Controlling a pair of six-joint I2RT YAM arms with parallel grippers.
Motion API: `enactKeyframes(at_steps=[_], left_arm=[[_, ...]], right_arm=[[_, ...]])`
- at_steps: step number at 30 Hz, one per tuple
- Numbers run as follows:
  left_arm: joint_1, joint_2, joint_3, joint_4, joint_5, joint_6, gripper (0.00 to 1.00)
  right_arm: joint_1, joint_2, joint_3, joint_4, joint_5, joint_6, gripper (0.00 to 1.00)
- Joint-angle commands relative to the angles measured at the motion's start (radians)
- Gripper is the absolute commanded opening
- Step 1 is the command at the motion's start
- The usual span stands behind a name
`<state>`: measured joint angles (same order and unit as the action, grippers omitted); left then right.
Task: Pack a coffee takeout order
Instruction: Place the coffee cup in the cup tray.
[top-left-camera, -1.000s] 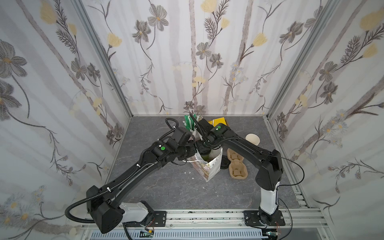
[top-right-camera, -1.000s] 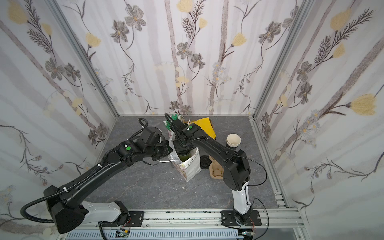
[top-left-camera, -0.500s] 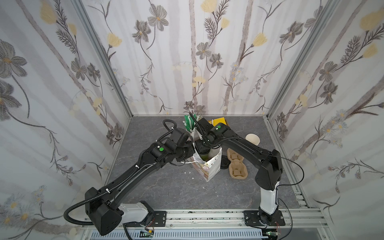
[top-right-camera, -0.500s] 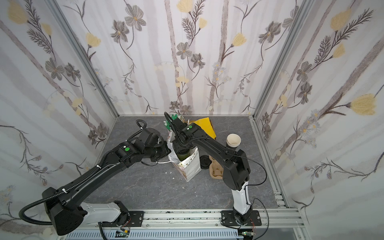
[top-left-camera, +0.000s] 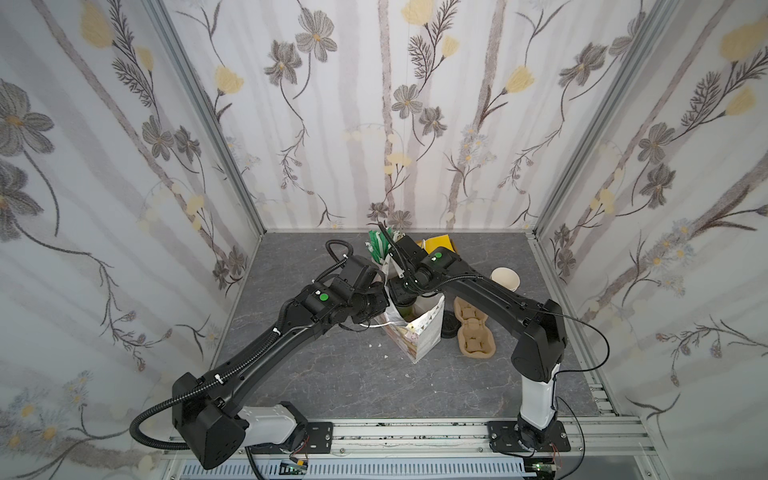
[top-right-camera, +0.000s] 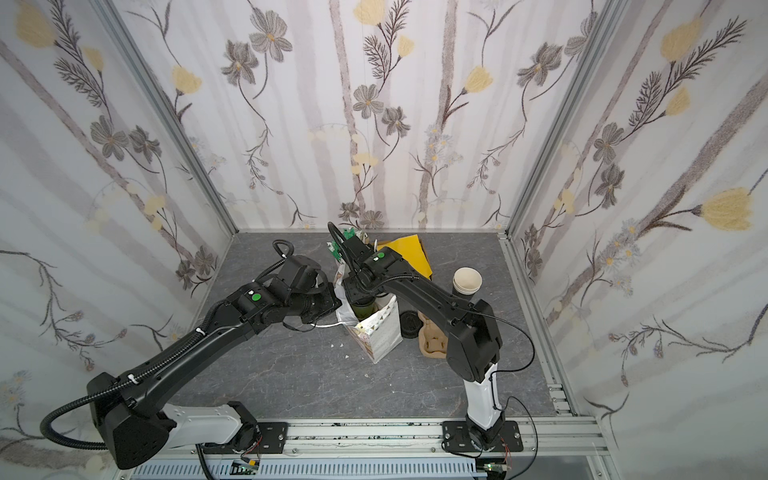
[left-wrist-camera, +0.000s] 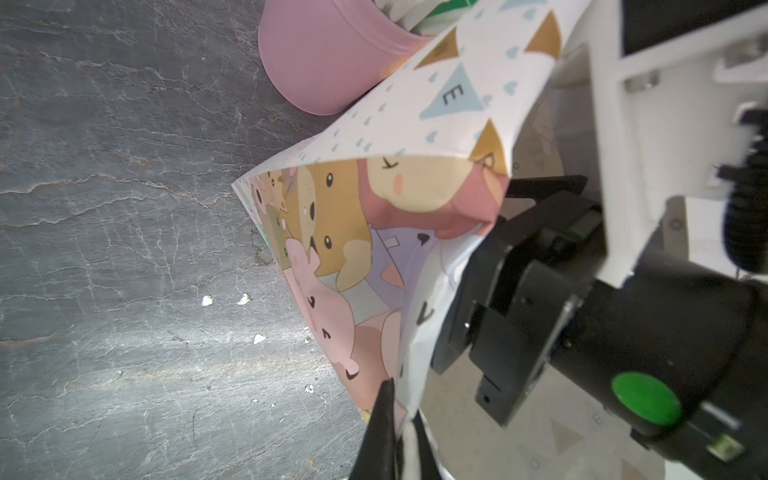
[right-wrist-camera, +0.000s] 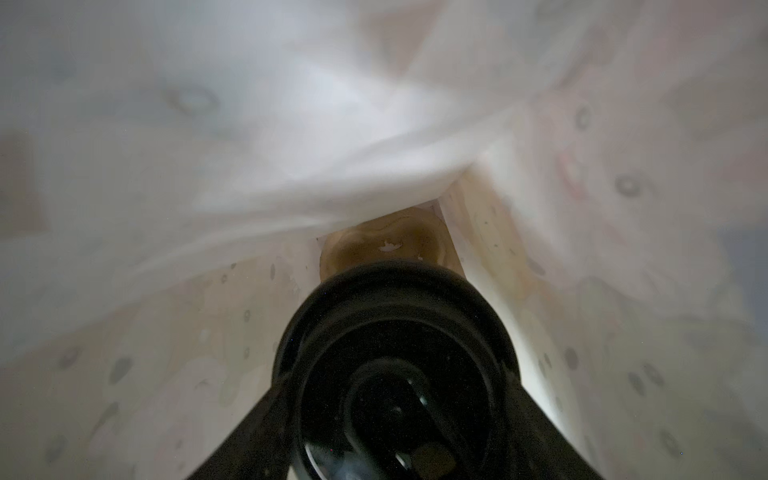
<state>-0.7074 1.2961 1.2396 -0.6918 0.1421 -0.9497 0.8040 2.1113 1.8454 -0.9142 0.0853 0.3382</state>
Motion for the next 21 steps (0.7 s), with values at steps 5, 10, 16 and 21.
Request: enactKeyframes(at_steps=[5,10,16,21], left_arm=[[0.01,-0.023,-0.007,-0.015,0.0,-0.001,0.0],[0.016,-0.034,-0.01,-0.014,-0.005,0.001,0.0],[0.02,-0.022,-0.001,-0.015,0.003,0.011,0.0],[0.02,-0.015,-0.003,-0.015,0.009,0.009,0.0]], right_arm=[[0.0,0.039,0.0,0.052,-0.004,-0.008,0.59],[-0.002,0.045,-0.001,0.052,-0.007,-0.008,0.59],[-0.003,-0.007,0.011,0.082,-0.015,0.002,0.56],[-0.005,-0.014,0.016,0.09,-0.009,0.003,0.56]])
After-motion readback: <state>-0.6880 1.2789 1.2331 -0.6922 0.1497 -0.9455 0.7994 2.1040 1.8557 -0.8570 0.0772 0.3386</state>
